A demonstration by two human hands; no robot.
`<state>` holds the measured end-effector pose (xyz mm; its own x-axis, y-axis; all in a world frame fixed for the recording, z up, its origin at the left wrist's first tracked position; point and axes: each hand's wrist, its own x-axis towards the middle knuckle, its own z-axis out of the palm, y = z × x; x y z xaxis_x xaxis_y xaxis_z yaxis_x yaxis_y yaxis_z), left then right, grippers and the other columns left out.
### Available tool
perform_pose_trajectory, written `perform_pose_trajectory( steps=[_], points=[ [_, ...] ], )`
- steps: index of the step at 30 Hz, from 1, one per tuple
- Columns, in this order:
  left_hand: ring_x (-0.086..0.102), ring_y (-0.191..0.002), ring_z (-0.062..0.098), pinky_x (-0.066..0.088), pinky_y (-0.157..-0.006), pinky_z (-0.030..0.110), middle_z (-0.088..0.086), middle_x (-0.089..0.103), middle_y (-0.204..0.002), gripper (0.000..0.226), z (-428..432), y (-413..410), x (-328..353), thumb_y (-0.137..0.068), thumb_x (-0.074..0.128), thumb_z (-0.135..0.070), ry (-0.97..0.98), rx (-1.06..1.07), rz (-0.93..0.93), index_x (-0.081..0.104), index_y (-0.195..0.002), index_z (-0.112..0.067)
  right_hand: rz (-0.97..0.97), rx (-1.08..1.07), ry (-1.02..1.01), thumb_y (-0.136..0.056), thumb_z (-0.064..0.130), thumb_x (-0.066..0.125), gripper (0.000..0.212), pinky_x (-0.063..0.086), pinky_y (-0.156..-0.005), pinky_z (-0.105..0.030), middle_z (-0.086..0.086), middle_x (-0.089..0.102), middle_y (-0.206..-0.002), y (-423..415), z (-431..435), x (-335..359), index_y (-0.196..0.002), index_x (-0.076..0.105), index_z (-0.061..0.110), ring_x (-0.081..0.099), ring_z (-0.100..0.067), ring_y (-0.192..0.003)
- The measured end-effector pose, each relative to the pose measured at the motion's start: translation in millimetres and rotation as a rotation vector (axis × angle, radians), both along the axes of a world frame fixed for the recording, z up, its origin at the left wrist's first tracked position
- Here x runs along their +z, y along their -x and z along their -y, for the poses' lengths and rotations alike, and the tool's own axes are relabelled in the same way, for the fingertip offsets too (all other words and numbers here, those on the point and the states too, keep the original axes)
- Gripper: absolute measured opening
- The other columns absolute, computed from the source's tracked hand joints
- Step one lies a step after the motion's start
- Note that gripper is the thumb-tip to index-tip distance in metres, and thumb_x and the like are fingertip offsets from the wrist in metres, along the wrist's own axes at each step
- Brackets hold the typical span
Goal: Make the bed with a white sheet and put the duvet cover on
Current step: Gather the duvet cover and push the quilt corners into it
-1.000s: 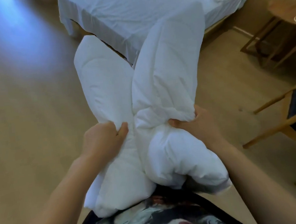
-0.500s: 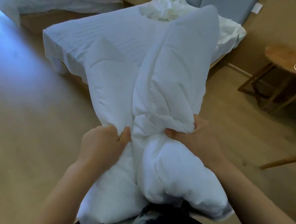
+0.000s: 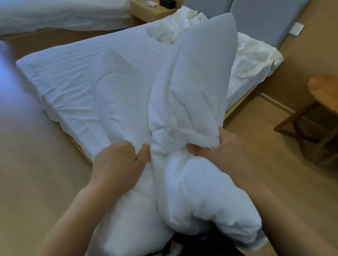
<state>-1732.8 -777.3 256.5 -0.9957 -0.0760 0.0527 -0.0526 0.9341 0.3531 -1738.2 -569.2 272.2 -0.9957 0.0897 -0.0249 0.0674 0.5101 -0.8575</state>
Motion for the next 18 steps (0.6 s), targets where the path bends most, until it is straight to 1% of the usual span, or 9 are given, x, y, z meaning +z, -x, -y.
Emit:
perform_pose_trajectory(
  steps=[2,3,5,7,10,12,14,16,18],
  points=[
    [0.053,-0.072,0.031,0.027,-0.063,0.032,0.002,0.046,-0.064,0.051,-15,37,4,-0.092,0.033,-0.054,0.029,0.014,-0.017,0.030,-0.056,-0.018,0.006,0.022,0.006,-0.064,0.051,0.072,0.026,0.041,-0.059,-0.001,0.021,0.062,-0.071,38,-14,3,-0.077,0.055,0.037,0.058,0.011,-0.070],
    [0.057,-0.079,0.033,0.026,-0.063,0.032,0.004,0.051,-0.070,0.051,-21,54,6,-0.092,0.033,-0.054,0.045,0.021,-0.024,0.030,-0.056,-0.018,0.012,0.028,0.013,-0.062,0.053,0.071,0.028,0.042,-0.059,-0.003,0.020,0.063,-0.073,55,-19,6,-0.080,0.057,0.036,0.059,0.009,-0.071],
    [0.060,-0.085,0.034,0.027,-0.063,0.031,0.007,0.055,-0.077,0.050,-33,91,10,-0.093,0.032,-0.054,0.061,0.036,-0.025,0.029,-0.057,-0.019,0.002,0.033,0.033,-0.058,0.057,0.071,0.038,0.050,-0.065,-0.013,0.017,0.067,-0.078,93,-29,11,-0.088,0.061,0.034,0.063,0.002,-0.075],
    [0.059,-0.085,0.033,0.027,-0.063,0.031,0.003,0.053,-0.075,0.050,-41,129,13,-0.093,0.032,-0.054,0.037,0.060,-0.016,0.031,-0.057,-0.019,-0.020,0.037,0.029,-0.056,0.059,0.070,0.042,0.055,-0.072,-0.029,0.015,0.068,-0.078,132,-35,17,-0.089,0.062,0.033,0.064,-0.004,-0.076],
    [0.058,-0.081,0.034,0.027,-0.062,0.032,0.003,0.052,-0.069,0.051,-49,187,11,-0.092,0.031,-0.055,0.005,0.086,-0.045,0.032,-0.057,-0.017,-0.049,0.054,0.017,-0.059,0.056,0.072,0.036,0.057,-0.072,-0.035,0.011,0.067,-0.075,194,-41,17,-0.083,0.059,0.031,0.064,-0.006,-0.072],
    [0.055,-0.075,0.033,0.027,-0.062,0.032,0.004,0.049,-0.062,0.052,-52,226,10,-0.091,0.029,-0.055,-0.006,0.089,-0.070,0.033,-0.056,-0.016,-0.059,0.064,0.025,-0.060,0.057,0.071,0.036,0.057,-0.072,-0.033,0.015,0.067,-0.077,232,-44,16,-0.083,0.059,0.033,0.064,-0.004,-0.072],
    [0.047,-0.066,0.028,0.028,-0.061,0.032,0.001,0.039,-0.055,0.054,-54,264,11,-0.090,0.027,-0.056,-0.005,0.085,-0.094,0.034,-0.056,-0.016,-0.087,0.066,0.040,-0.060,0.057,0.071,0.035,0.056,-0.070,-0.028,0.018,0.067,-0.079,270,-48,15,-0.083,0.059,0.034,0.064,-0.002,-0.073],
    [0.040,-0.062,0.025,0.028,-0.060,0.033,-0.001,0.036,-0.054,0.054,-54,296,12,-0.090,0.027,-0.056,-0.014,0.098,-0.132,0.034,-0.056,-0.015,-0.115,0.089,0.032,-0.060,0.056,0.071,0.032,0.053,-0.067,-0.024,0.022,0.065,-0.080,305,-47,19,-0.081,0.058,0.035,0.062,0.001,-0.073],
    [0.039,-0.060,0.025,0.027,-0.059,0.033,0.000,0.036,-0.052,0.055,-51,326,14,-0.090,0.028,-0.055,-0.024,0.126,-0.160,0.034,-0.054,-0.014,-0.164,0.112,0.012,-0.059,0.056,0.070,0.032,0.052,-0.065,-0.020,0.025,0.064,-0.082,340,-45,21,-0.079,0.057,0.036,0.061,0.003,-0.073]
  ],
)
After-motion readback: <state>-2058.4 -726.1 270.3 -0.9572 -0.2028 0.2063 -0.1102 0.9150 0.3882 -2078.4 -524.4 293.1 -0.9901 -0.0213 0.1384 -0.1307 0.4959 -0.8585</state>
